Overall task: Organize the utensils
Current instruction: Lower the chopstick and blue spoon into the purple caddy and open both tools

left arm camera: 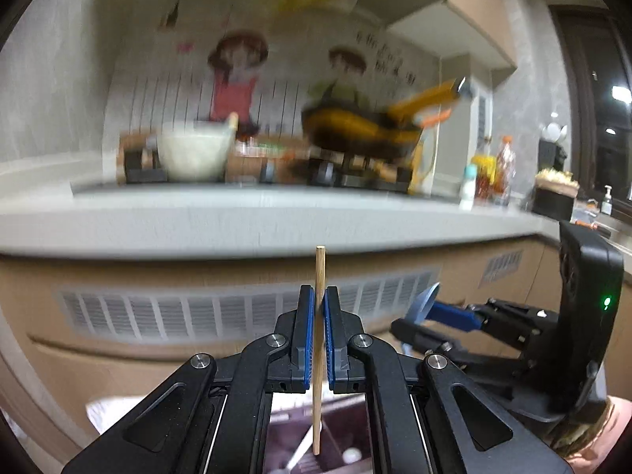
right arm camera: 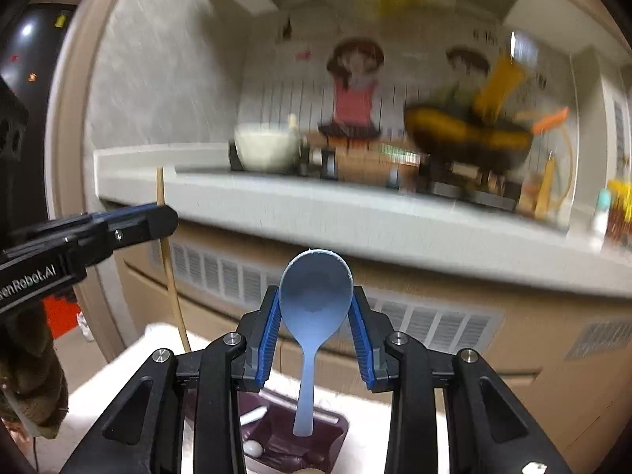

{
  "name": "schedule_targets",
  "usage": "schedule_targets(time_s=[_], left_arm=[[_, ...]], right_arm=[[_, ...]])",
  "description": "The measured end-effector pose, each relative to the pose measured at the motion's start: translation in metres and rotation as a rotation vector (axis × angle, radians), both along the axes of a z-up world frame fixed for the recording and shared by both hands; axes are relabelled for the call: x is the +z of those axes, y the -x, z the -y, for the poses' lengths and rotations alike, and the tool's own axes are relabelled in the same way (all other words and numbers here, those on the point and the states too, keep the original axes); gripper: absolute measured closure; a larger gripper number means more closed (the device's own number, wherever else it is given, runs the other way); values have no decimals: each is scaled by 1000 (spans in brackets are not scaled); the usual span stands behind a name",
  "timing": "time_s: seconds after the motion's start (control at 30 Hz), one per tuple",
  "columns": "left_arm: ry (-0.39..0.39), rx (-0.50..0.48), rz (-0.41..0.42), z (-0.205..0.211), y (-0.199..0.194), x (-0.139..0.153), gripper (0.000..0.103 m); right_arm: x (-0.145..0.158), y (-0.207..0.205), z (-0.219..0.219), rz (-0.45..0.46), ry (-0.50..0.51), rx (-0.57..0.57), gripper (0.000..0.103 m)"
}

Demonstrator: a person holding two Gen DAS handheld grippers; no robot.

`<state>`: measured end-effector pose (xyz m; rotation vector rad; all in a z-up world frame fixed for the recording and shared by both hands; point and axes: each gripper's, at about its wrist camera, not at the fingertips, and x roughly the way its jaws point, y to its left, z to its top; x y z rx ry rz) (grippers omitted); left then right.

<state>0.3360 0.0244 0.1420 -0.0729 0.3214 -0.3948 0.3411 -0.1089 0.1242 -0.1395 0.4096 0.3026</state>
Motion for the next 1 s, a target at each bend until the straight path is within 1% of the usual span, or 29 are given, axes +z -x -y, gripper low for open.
schedule_targets(time_s=[0.13,0.23,0.3,0.37,0.43,0.5,0.57,0.6,0.63,0.67,0.7,0.73,0.77,0.83,0.9,1.0], left_arm=[[2,-7,-120,1,-29,-49,97],[15,-5,-185,1,-37,-77,94],[27,-4,-217,-1,-37,-89,84],[38,11,-228,-4,-31,-97,62],[40,36,-215,-6,-19,-100,52],[31,65,-199,-8,-5,-101,46],[14,81,-209,-9,6,-105,32],[4,84,-220,-8,13,-107,30],[-8,88,-230,-7,19,-110,29],[-23,91,-243,-6,26,-114,28],[-43,88,-258,-2,34,-119,27],[-56,83,-268,1,41,-123,26],[-67,79,-277,4,47,-125,23],[-86,72,-290,9,60,-132,21],[-98,68,-301,11,71,-137,17],[-112,52,-332,19,82,-145,12]], right_arm=[[-51,-20,-4,-125,-1,5,71],[-83,-30,-8,-231,5,28,70],[-99,-32,-9,-288,23,44,70],[-107,-28,-7,-307,29,41,67],[-108,-20,-3,-297,33,24,67],[-104,-5,4,-272,34,12,67],[-102,9,13,-249,44,2,65],[-100,15,18,-243,50,-7,58],[-100,23,24,-236,57,-19,47],[-101,31,31,-232,65,-34,41],[-103,38,37,-229,78,-55,29],[-104,45,43,-224,89,-75,22],[-107,54,49,-219,104,-101,19],[-115,68,64,-202,133,-161,11],[-124,79,74,-212,142,-189,6],[-138,90,92,-269,135,-203,5]])
